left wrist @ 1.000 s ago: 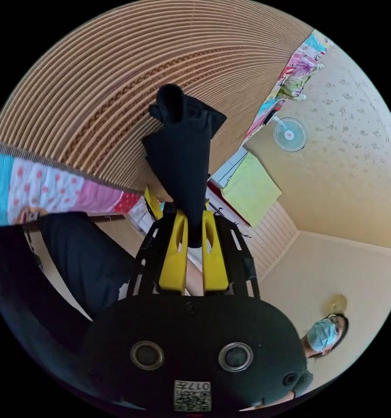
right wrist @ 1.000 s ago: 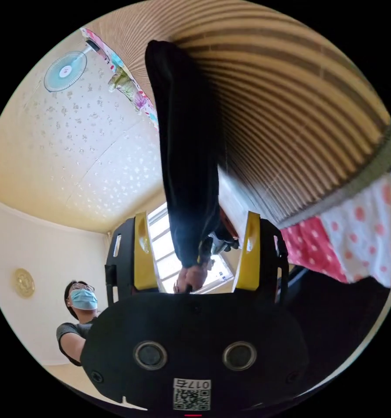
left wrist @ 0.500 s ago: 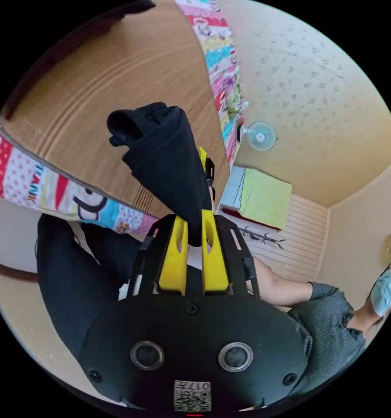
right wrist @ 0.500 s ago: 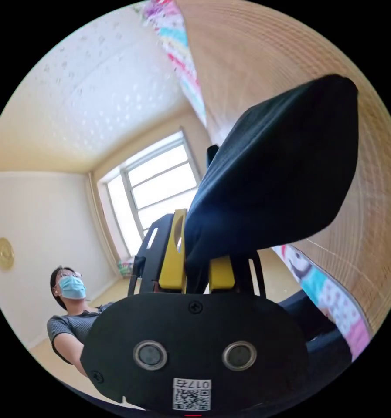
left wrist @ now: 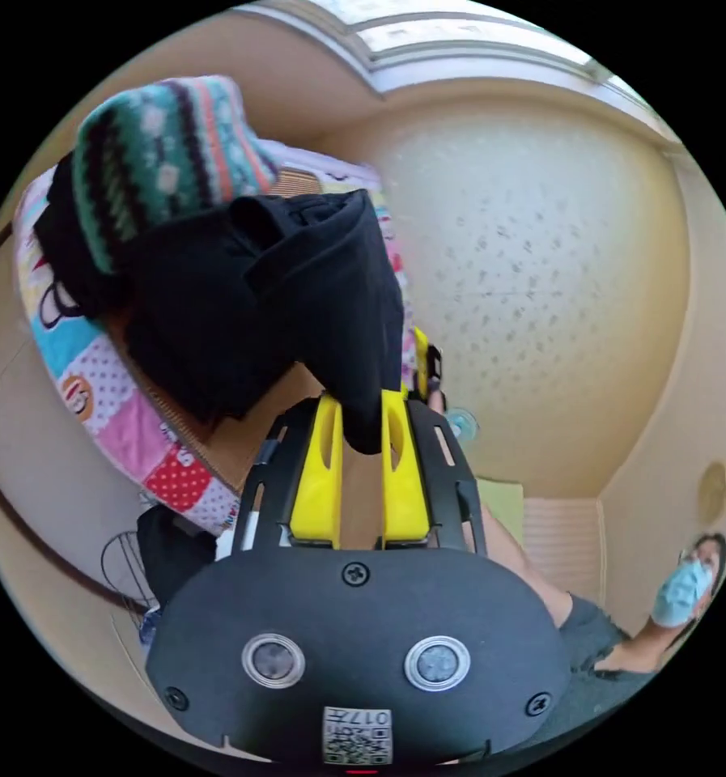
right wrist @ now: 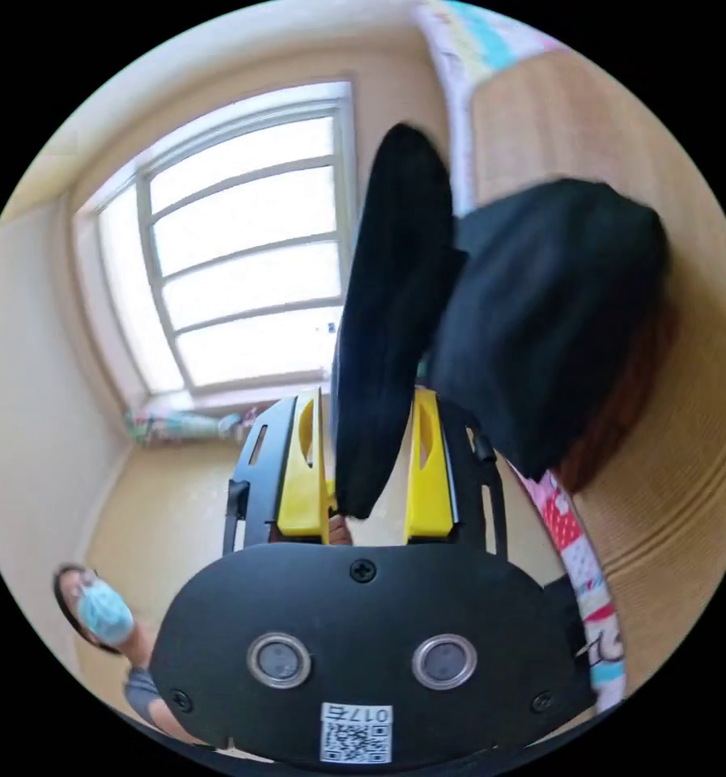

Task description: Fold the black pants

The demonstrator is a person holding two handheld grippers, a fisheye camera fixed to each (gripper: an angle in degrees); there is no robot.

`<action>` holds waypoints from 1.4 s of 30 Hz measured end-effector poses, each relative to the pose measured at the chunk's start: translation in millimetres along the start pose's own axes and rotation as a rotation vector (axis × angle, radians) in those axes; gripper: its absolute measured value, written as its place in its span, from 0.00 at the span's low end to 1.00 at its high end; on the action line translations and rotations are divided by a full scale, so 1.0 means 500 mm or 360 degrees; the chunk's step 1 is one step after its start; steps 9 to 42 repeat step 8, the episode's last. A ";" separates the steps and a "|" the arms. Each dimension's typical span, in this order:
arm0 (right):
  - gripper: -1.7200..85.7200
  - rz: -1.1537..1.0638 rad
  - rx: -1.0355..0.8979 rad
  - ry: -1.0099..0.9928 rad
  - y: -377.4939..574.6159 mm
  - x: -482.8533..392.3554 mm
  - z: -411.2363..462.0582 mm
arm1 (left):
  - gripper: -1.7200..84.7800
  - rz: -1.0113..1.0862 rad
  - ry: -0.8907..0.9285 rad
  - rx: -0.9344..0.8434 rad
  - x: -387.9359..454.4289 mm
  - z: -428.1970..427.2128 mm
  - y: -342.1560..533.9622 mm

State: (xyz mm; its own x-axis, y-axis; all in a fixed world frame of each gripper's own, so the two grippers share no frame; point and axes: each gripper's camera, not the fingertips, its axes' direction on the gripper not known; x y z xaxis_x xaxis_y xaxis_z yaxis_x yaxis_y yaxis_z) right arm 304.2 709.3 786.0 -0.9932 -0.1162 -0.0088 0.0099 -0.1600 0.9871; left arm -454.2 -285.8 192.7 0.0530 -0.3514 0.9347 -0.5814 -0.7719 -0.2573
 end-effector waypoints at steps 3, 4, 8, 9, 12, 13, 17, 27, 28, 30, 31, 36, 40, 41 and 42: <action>0.11 0.0264 0.0156 -0.0137 0.063 0.153 -0.081 | 0.11 -0.0423 -0.0203 -0.0102 -0.212 0.027 -0.034; 0.08 0.0326 0.0215 -0.0183 0.113 0.217 -0.130 | 0.10 -0.0577 -0.0190 -0.0177 -0.303 0.044 -0.017; 0.04 0.0665 0.0366 -0.0129 0.367 0.399 -0.314 | 0.09 -0.0989 -0.0458 -0.0554 -0.548 0.044 0.124; 0.04 0.0665 0.0366 -0.0129 0.367 0.399 -0.314 | 0.09 -0.0989 -0.0458 -0.0554 -0.548 0.044 0.124; 0.04 0.0665 0.0366 -0.0129 0.367 0.399 -0.314 | 0.09 -0.0989 -0.0458 -0.0554 -0.548 0.044 0.124; 0.04 0.0665 0.0366 -0.0129 0.367 0.399 -0.314 | 0.09 -0.0989 -0.0458 -0.0554 -0.548 0.044 0.124; 0.04 0.0665 0.0366 -0.0129 0.367 0.399 -0.314 | 0.09 -0.0989 -0.0458 -0.0554 -0.548 0.044 0.124; 0.04 0.0665 0.0366 -0.0129 0.367 0.399 -0.314 | 0.09 -0.0989 -0.0458 -0.0554 -0.548 0.044 0.124; 0.04 0.0665 0.0366 -0.0129 0.367 0.399 -0.314 | 0.09 -0.0989 -0.0458 -0.0554 -0.548 0.044 0.124; 0.04 0.0665 0.0366 -0.0129 0.367 0.399 -0.314 | 0.09 -0.0989 -0.0458 -0.0554 -0.548 0.044 0.124; 0.04 0.0665 0.0366 -0.0129 0.367 0.399 -0.314 | 0.09 -0.0989 -0.0458 -0.0554 -0.548 0.044 0.124; 0.04 0.0665 0.0366 -0.0129 0.367 0.399 -0.314 | 0.09 -0.0989 -0.0458 -0.0554 -0.548 0.044 0.124; 0.04 0.0665 0.0366 -0.0129 0.367 0.399 -0.314 | 0.09 -0.0989 -0.0458 -0.0554 -0.548 0.044 0.124; 0.04 0.0665 0.0366 -0.0129 0.367 0.399 -0.314 | 0.09 -0.0989 -0.0458 -0.0554 -0.548 0.044 0.124; 0.04 0.0665 0.0366 -0.0129 0.367 0.399 -0.314 | 0.09 -0.0989 -0.0458 -0.0554 -0.548 0.044 0.124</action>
